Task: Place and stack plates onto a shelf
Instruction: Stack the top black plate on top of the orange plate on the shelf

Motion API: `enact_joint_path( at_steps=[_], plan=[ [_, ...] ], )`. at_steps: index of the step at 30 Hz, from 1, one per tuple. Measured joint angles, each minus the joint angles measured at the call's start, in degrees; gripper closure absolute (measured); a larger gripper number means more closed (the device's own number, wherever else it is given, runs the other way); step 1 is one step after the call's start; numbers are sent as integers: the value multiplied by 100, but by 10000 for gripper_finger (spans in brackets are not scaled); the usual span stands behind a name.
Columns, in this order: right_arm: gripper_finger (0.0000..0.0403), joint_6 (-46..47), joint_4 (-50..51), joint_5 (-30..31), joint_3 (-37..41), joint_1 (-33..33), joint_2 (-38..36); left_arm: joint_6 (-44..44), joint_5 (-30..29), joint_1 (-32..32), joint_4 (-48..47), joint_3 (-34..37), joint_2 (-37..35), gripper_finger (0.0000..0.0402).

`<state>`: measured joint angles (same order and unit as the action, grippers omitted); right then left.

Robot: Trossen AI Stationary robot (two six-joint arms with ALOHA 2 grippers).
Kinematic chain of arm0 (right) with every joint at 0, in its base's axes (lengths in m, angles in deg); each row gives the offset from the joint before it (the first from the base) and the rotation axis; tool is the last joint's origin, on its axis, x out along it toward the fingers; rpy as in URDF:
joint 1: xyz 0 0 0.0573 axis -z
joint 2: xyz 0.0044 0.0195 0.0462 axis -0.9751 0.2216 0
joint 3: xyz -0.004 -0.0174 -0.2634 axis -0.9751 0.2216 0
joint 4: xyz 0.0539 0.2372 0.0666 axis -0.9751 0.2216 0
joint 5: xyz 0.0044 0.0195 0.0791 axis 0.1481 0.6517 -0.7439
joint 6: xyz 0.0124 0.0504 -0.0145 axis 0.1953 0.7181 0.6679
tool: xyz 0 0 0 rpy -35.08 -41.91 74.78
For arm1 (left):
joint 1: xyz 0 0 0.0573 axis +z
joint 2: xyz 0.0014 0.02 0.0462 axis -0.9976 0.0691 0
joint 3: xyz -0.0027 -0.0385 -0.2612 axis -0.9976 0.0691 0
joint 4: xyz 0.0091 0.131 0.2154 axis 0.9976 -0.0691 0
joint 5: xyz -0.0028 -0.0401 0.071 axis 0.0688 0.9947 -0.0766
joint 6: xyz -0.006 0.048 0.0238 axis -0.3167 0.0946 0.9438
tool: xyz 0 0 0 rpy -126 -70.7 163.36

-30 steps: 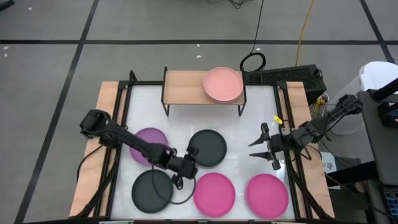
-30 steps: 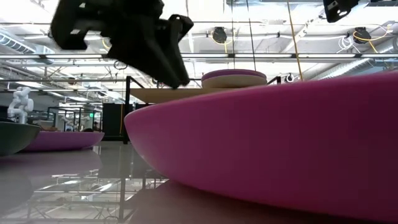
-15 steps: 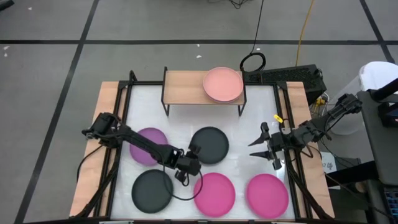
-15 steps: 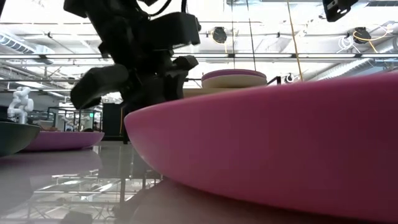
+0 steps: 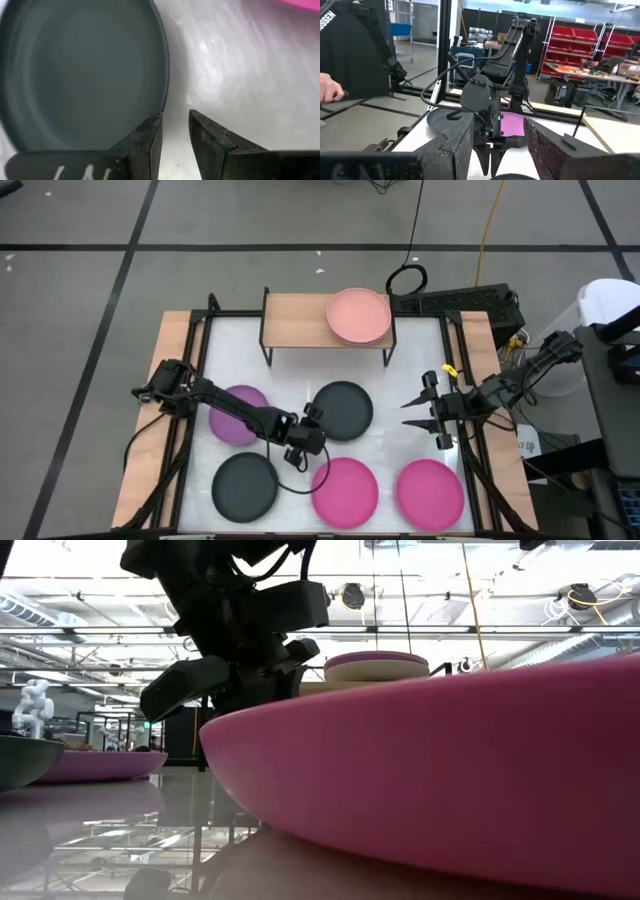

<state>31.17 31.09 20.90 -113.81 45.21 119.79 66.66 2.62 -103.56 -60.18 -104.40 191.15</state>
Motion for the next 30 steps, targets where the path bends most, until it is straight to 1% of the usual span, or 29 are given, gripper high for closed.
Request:
enact_joint_path(
  at_steps=[2,4,9,12,15,20,24,30],
  plan=[
    [248,-64,-15,2,0,0,-2,2,-38,-2,0,0,0,307],
    [248,-105,-11,2,0,0,-2,4,-38,-2,-12,4,0,323],
    [248,-139,5,2,0,0,-2,6,-113,31,-14,7,0,389],
    [248,-199,7,53,0,0,-2,8,-403,35,-9,7,0,397],
    [248,-225,11,287,0,0,-2,75,-494,31,-5,7,0,398],
    [248,-210,59,308,0,2,-2,161,-491,7,-4,7,0,391],
    [248,-225,61,310,0,2,0,390,-495,-84,0,-19,0,371],
    [248,-306,105,308,0,2,0,592,-496,-127,53,-310,-13,331]
  ],
)
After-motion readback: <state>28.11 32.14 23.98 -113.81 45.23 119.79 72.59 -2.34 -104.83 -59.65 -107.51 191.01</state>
